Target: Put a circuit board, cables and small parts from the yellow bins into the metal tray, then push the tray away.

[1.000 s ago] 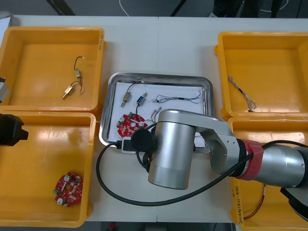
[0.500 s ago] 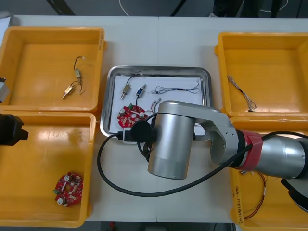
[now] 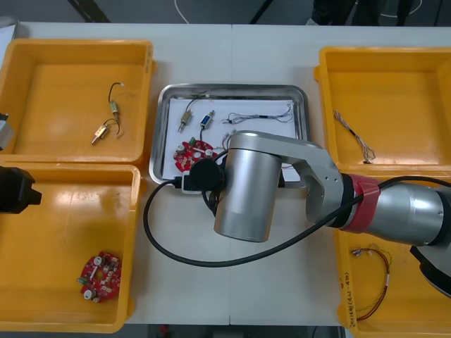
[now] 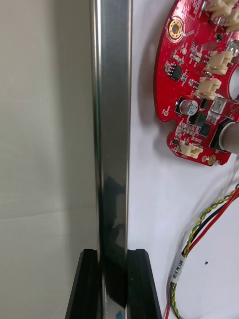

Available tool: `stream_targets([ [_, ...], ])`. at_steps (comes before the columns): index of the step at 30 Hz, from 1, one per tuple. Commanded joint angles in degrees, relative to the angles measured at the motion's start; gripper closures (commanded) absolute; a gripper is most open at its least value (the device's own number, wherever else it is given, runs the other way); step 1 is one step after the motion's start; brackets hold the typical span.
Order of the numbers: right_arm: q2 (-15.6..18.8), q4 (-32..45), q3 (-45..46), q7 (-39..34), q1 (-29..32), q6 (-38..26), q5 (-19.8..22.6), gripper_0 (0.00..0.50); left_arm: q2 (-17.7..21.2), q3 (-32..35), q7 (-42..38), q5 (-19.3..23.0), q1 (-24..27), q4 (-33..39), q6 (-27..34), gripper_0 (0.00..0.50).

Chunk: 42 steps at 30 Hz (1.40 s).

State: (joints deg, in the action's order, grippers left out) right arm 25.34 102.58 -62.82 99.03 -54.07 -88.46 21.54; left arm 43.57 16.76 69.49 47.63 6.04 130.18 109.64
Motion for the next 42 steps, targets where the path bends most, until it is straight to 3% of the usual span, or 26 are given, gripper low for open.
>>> stream_targets([
  [1, 0.9, -1.9, -0.9, 3.0, -4.3, 1.4, -0.4, 0.500, 2.1, 1.9, 2.3, 0.4, -1.2, 1.7, 0.4, 0.000],
  [17, 0.4, -12.1, -0.9, 4.5, -10.5, 8.7, 3.1, 0.500, 2.1, 1.9, 2.3, 0.4, -1.2, 1.7, 0.4, 0.000],
  [42, -1.8, -23.9, -0.9, 8.3, -16.4, 17.8, 1.9, 0.500, 2.1, 1.9, 2.3, 0.4, -1.2, 1.7, 0.4, 0.000],
])
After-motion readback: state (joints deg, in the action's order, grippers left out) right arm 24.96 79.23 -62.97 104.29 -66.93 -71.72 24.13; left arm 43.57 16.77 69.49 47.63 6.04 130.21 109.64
